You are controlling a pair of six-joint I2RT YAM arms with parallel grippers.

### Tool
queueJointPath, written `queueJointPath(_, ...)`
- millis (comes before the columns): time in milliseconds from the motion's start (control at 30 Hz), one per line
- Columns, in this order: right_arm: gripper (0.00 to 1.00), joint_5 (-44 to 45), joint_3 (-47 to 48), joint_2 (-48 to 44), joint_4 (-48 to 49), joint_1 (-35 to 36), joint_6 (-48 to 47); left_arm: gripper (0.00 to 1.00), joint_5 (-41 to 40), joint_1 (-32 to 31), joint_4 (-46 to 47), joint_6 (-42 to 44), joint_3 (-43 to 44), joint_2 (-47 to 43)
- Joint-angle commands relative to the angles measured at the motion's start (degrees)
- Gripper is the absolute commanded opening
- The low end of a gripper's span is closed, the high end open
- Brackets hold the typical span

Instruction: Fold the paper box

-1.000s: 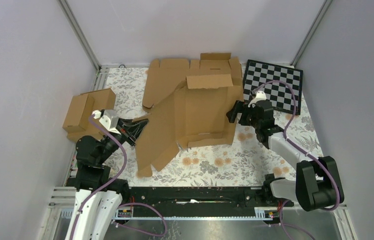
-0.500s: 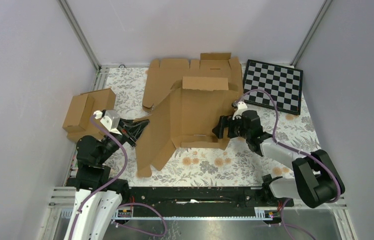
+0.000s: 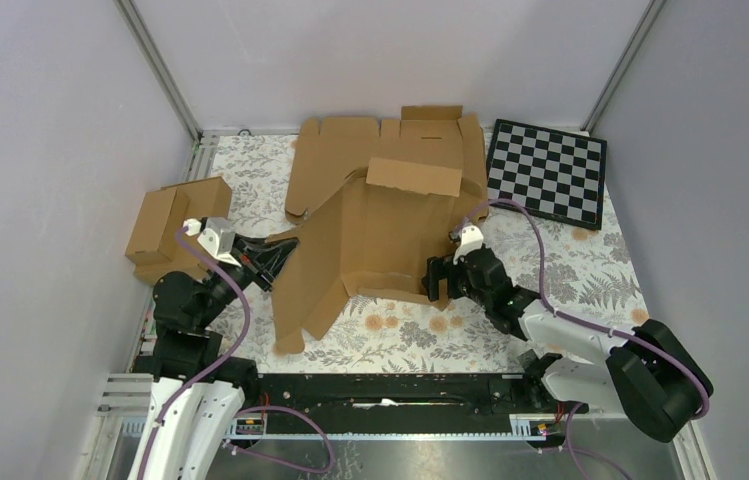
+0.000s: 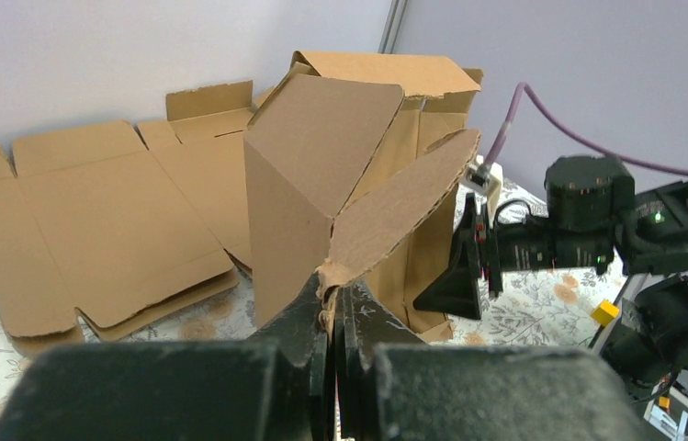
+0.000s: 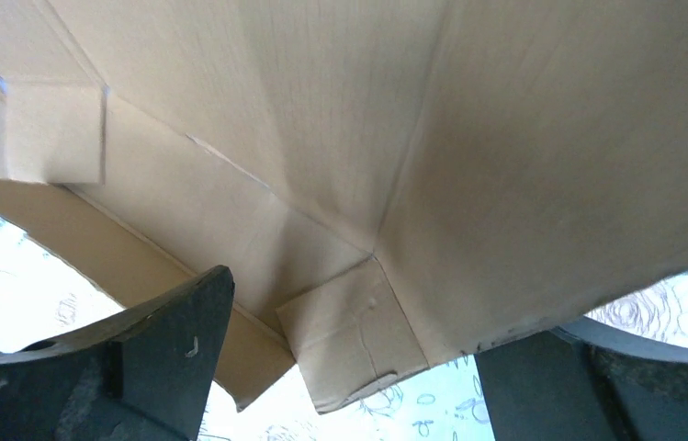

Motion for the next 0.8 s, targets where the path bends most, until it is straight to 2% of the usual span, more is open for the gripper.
queueJointPath(0,1.00,11.7,-1.8,-0.5,-0.3,4.5,-1.2,0.00,-2.1,-0.2,6.0,-4.3,-1.0,0.3)
queueJointPath(167,1.00,13.0,-2.2,-0.1,0.6,7.2,-3.2,0.00,-2.6,-0.2,5.4,-3.0,-0.8,0.8)
queueJointPath(333,0.99,9.3,-2.6,1.2,3.0,11.1,-7.7,0.00,-2.8,-0.2,3.2,-1.8,0.9,3.0)
queueJointPath(467,1.00,7.6,-3.3,2.7,6.3,13.9,-11.4,0.00,-3.0,-0.2,4.1,-4.4,0.7,3.3)
queueJointPath(767,1.00,9.7,-4.1,0.4,8.1,14.2,-9.6,0.00,0.1,-0.2,5.3,-7.3,0.6,4.0)
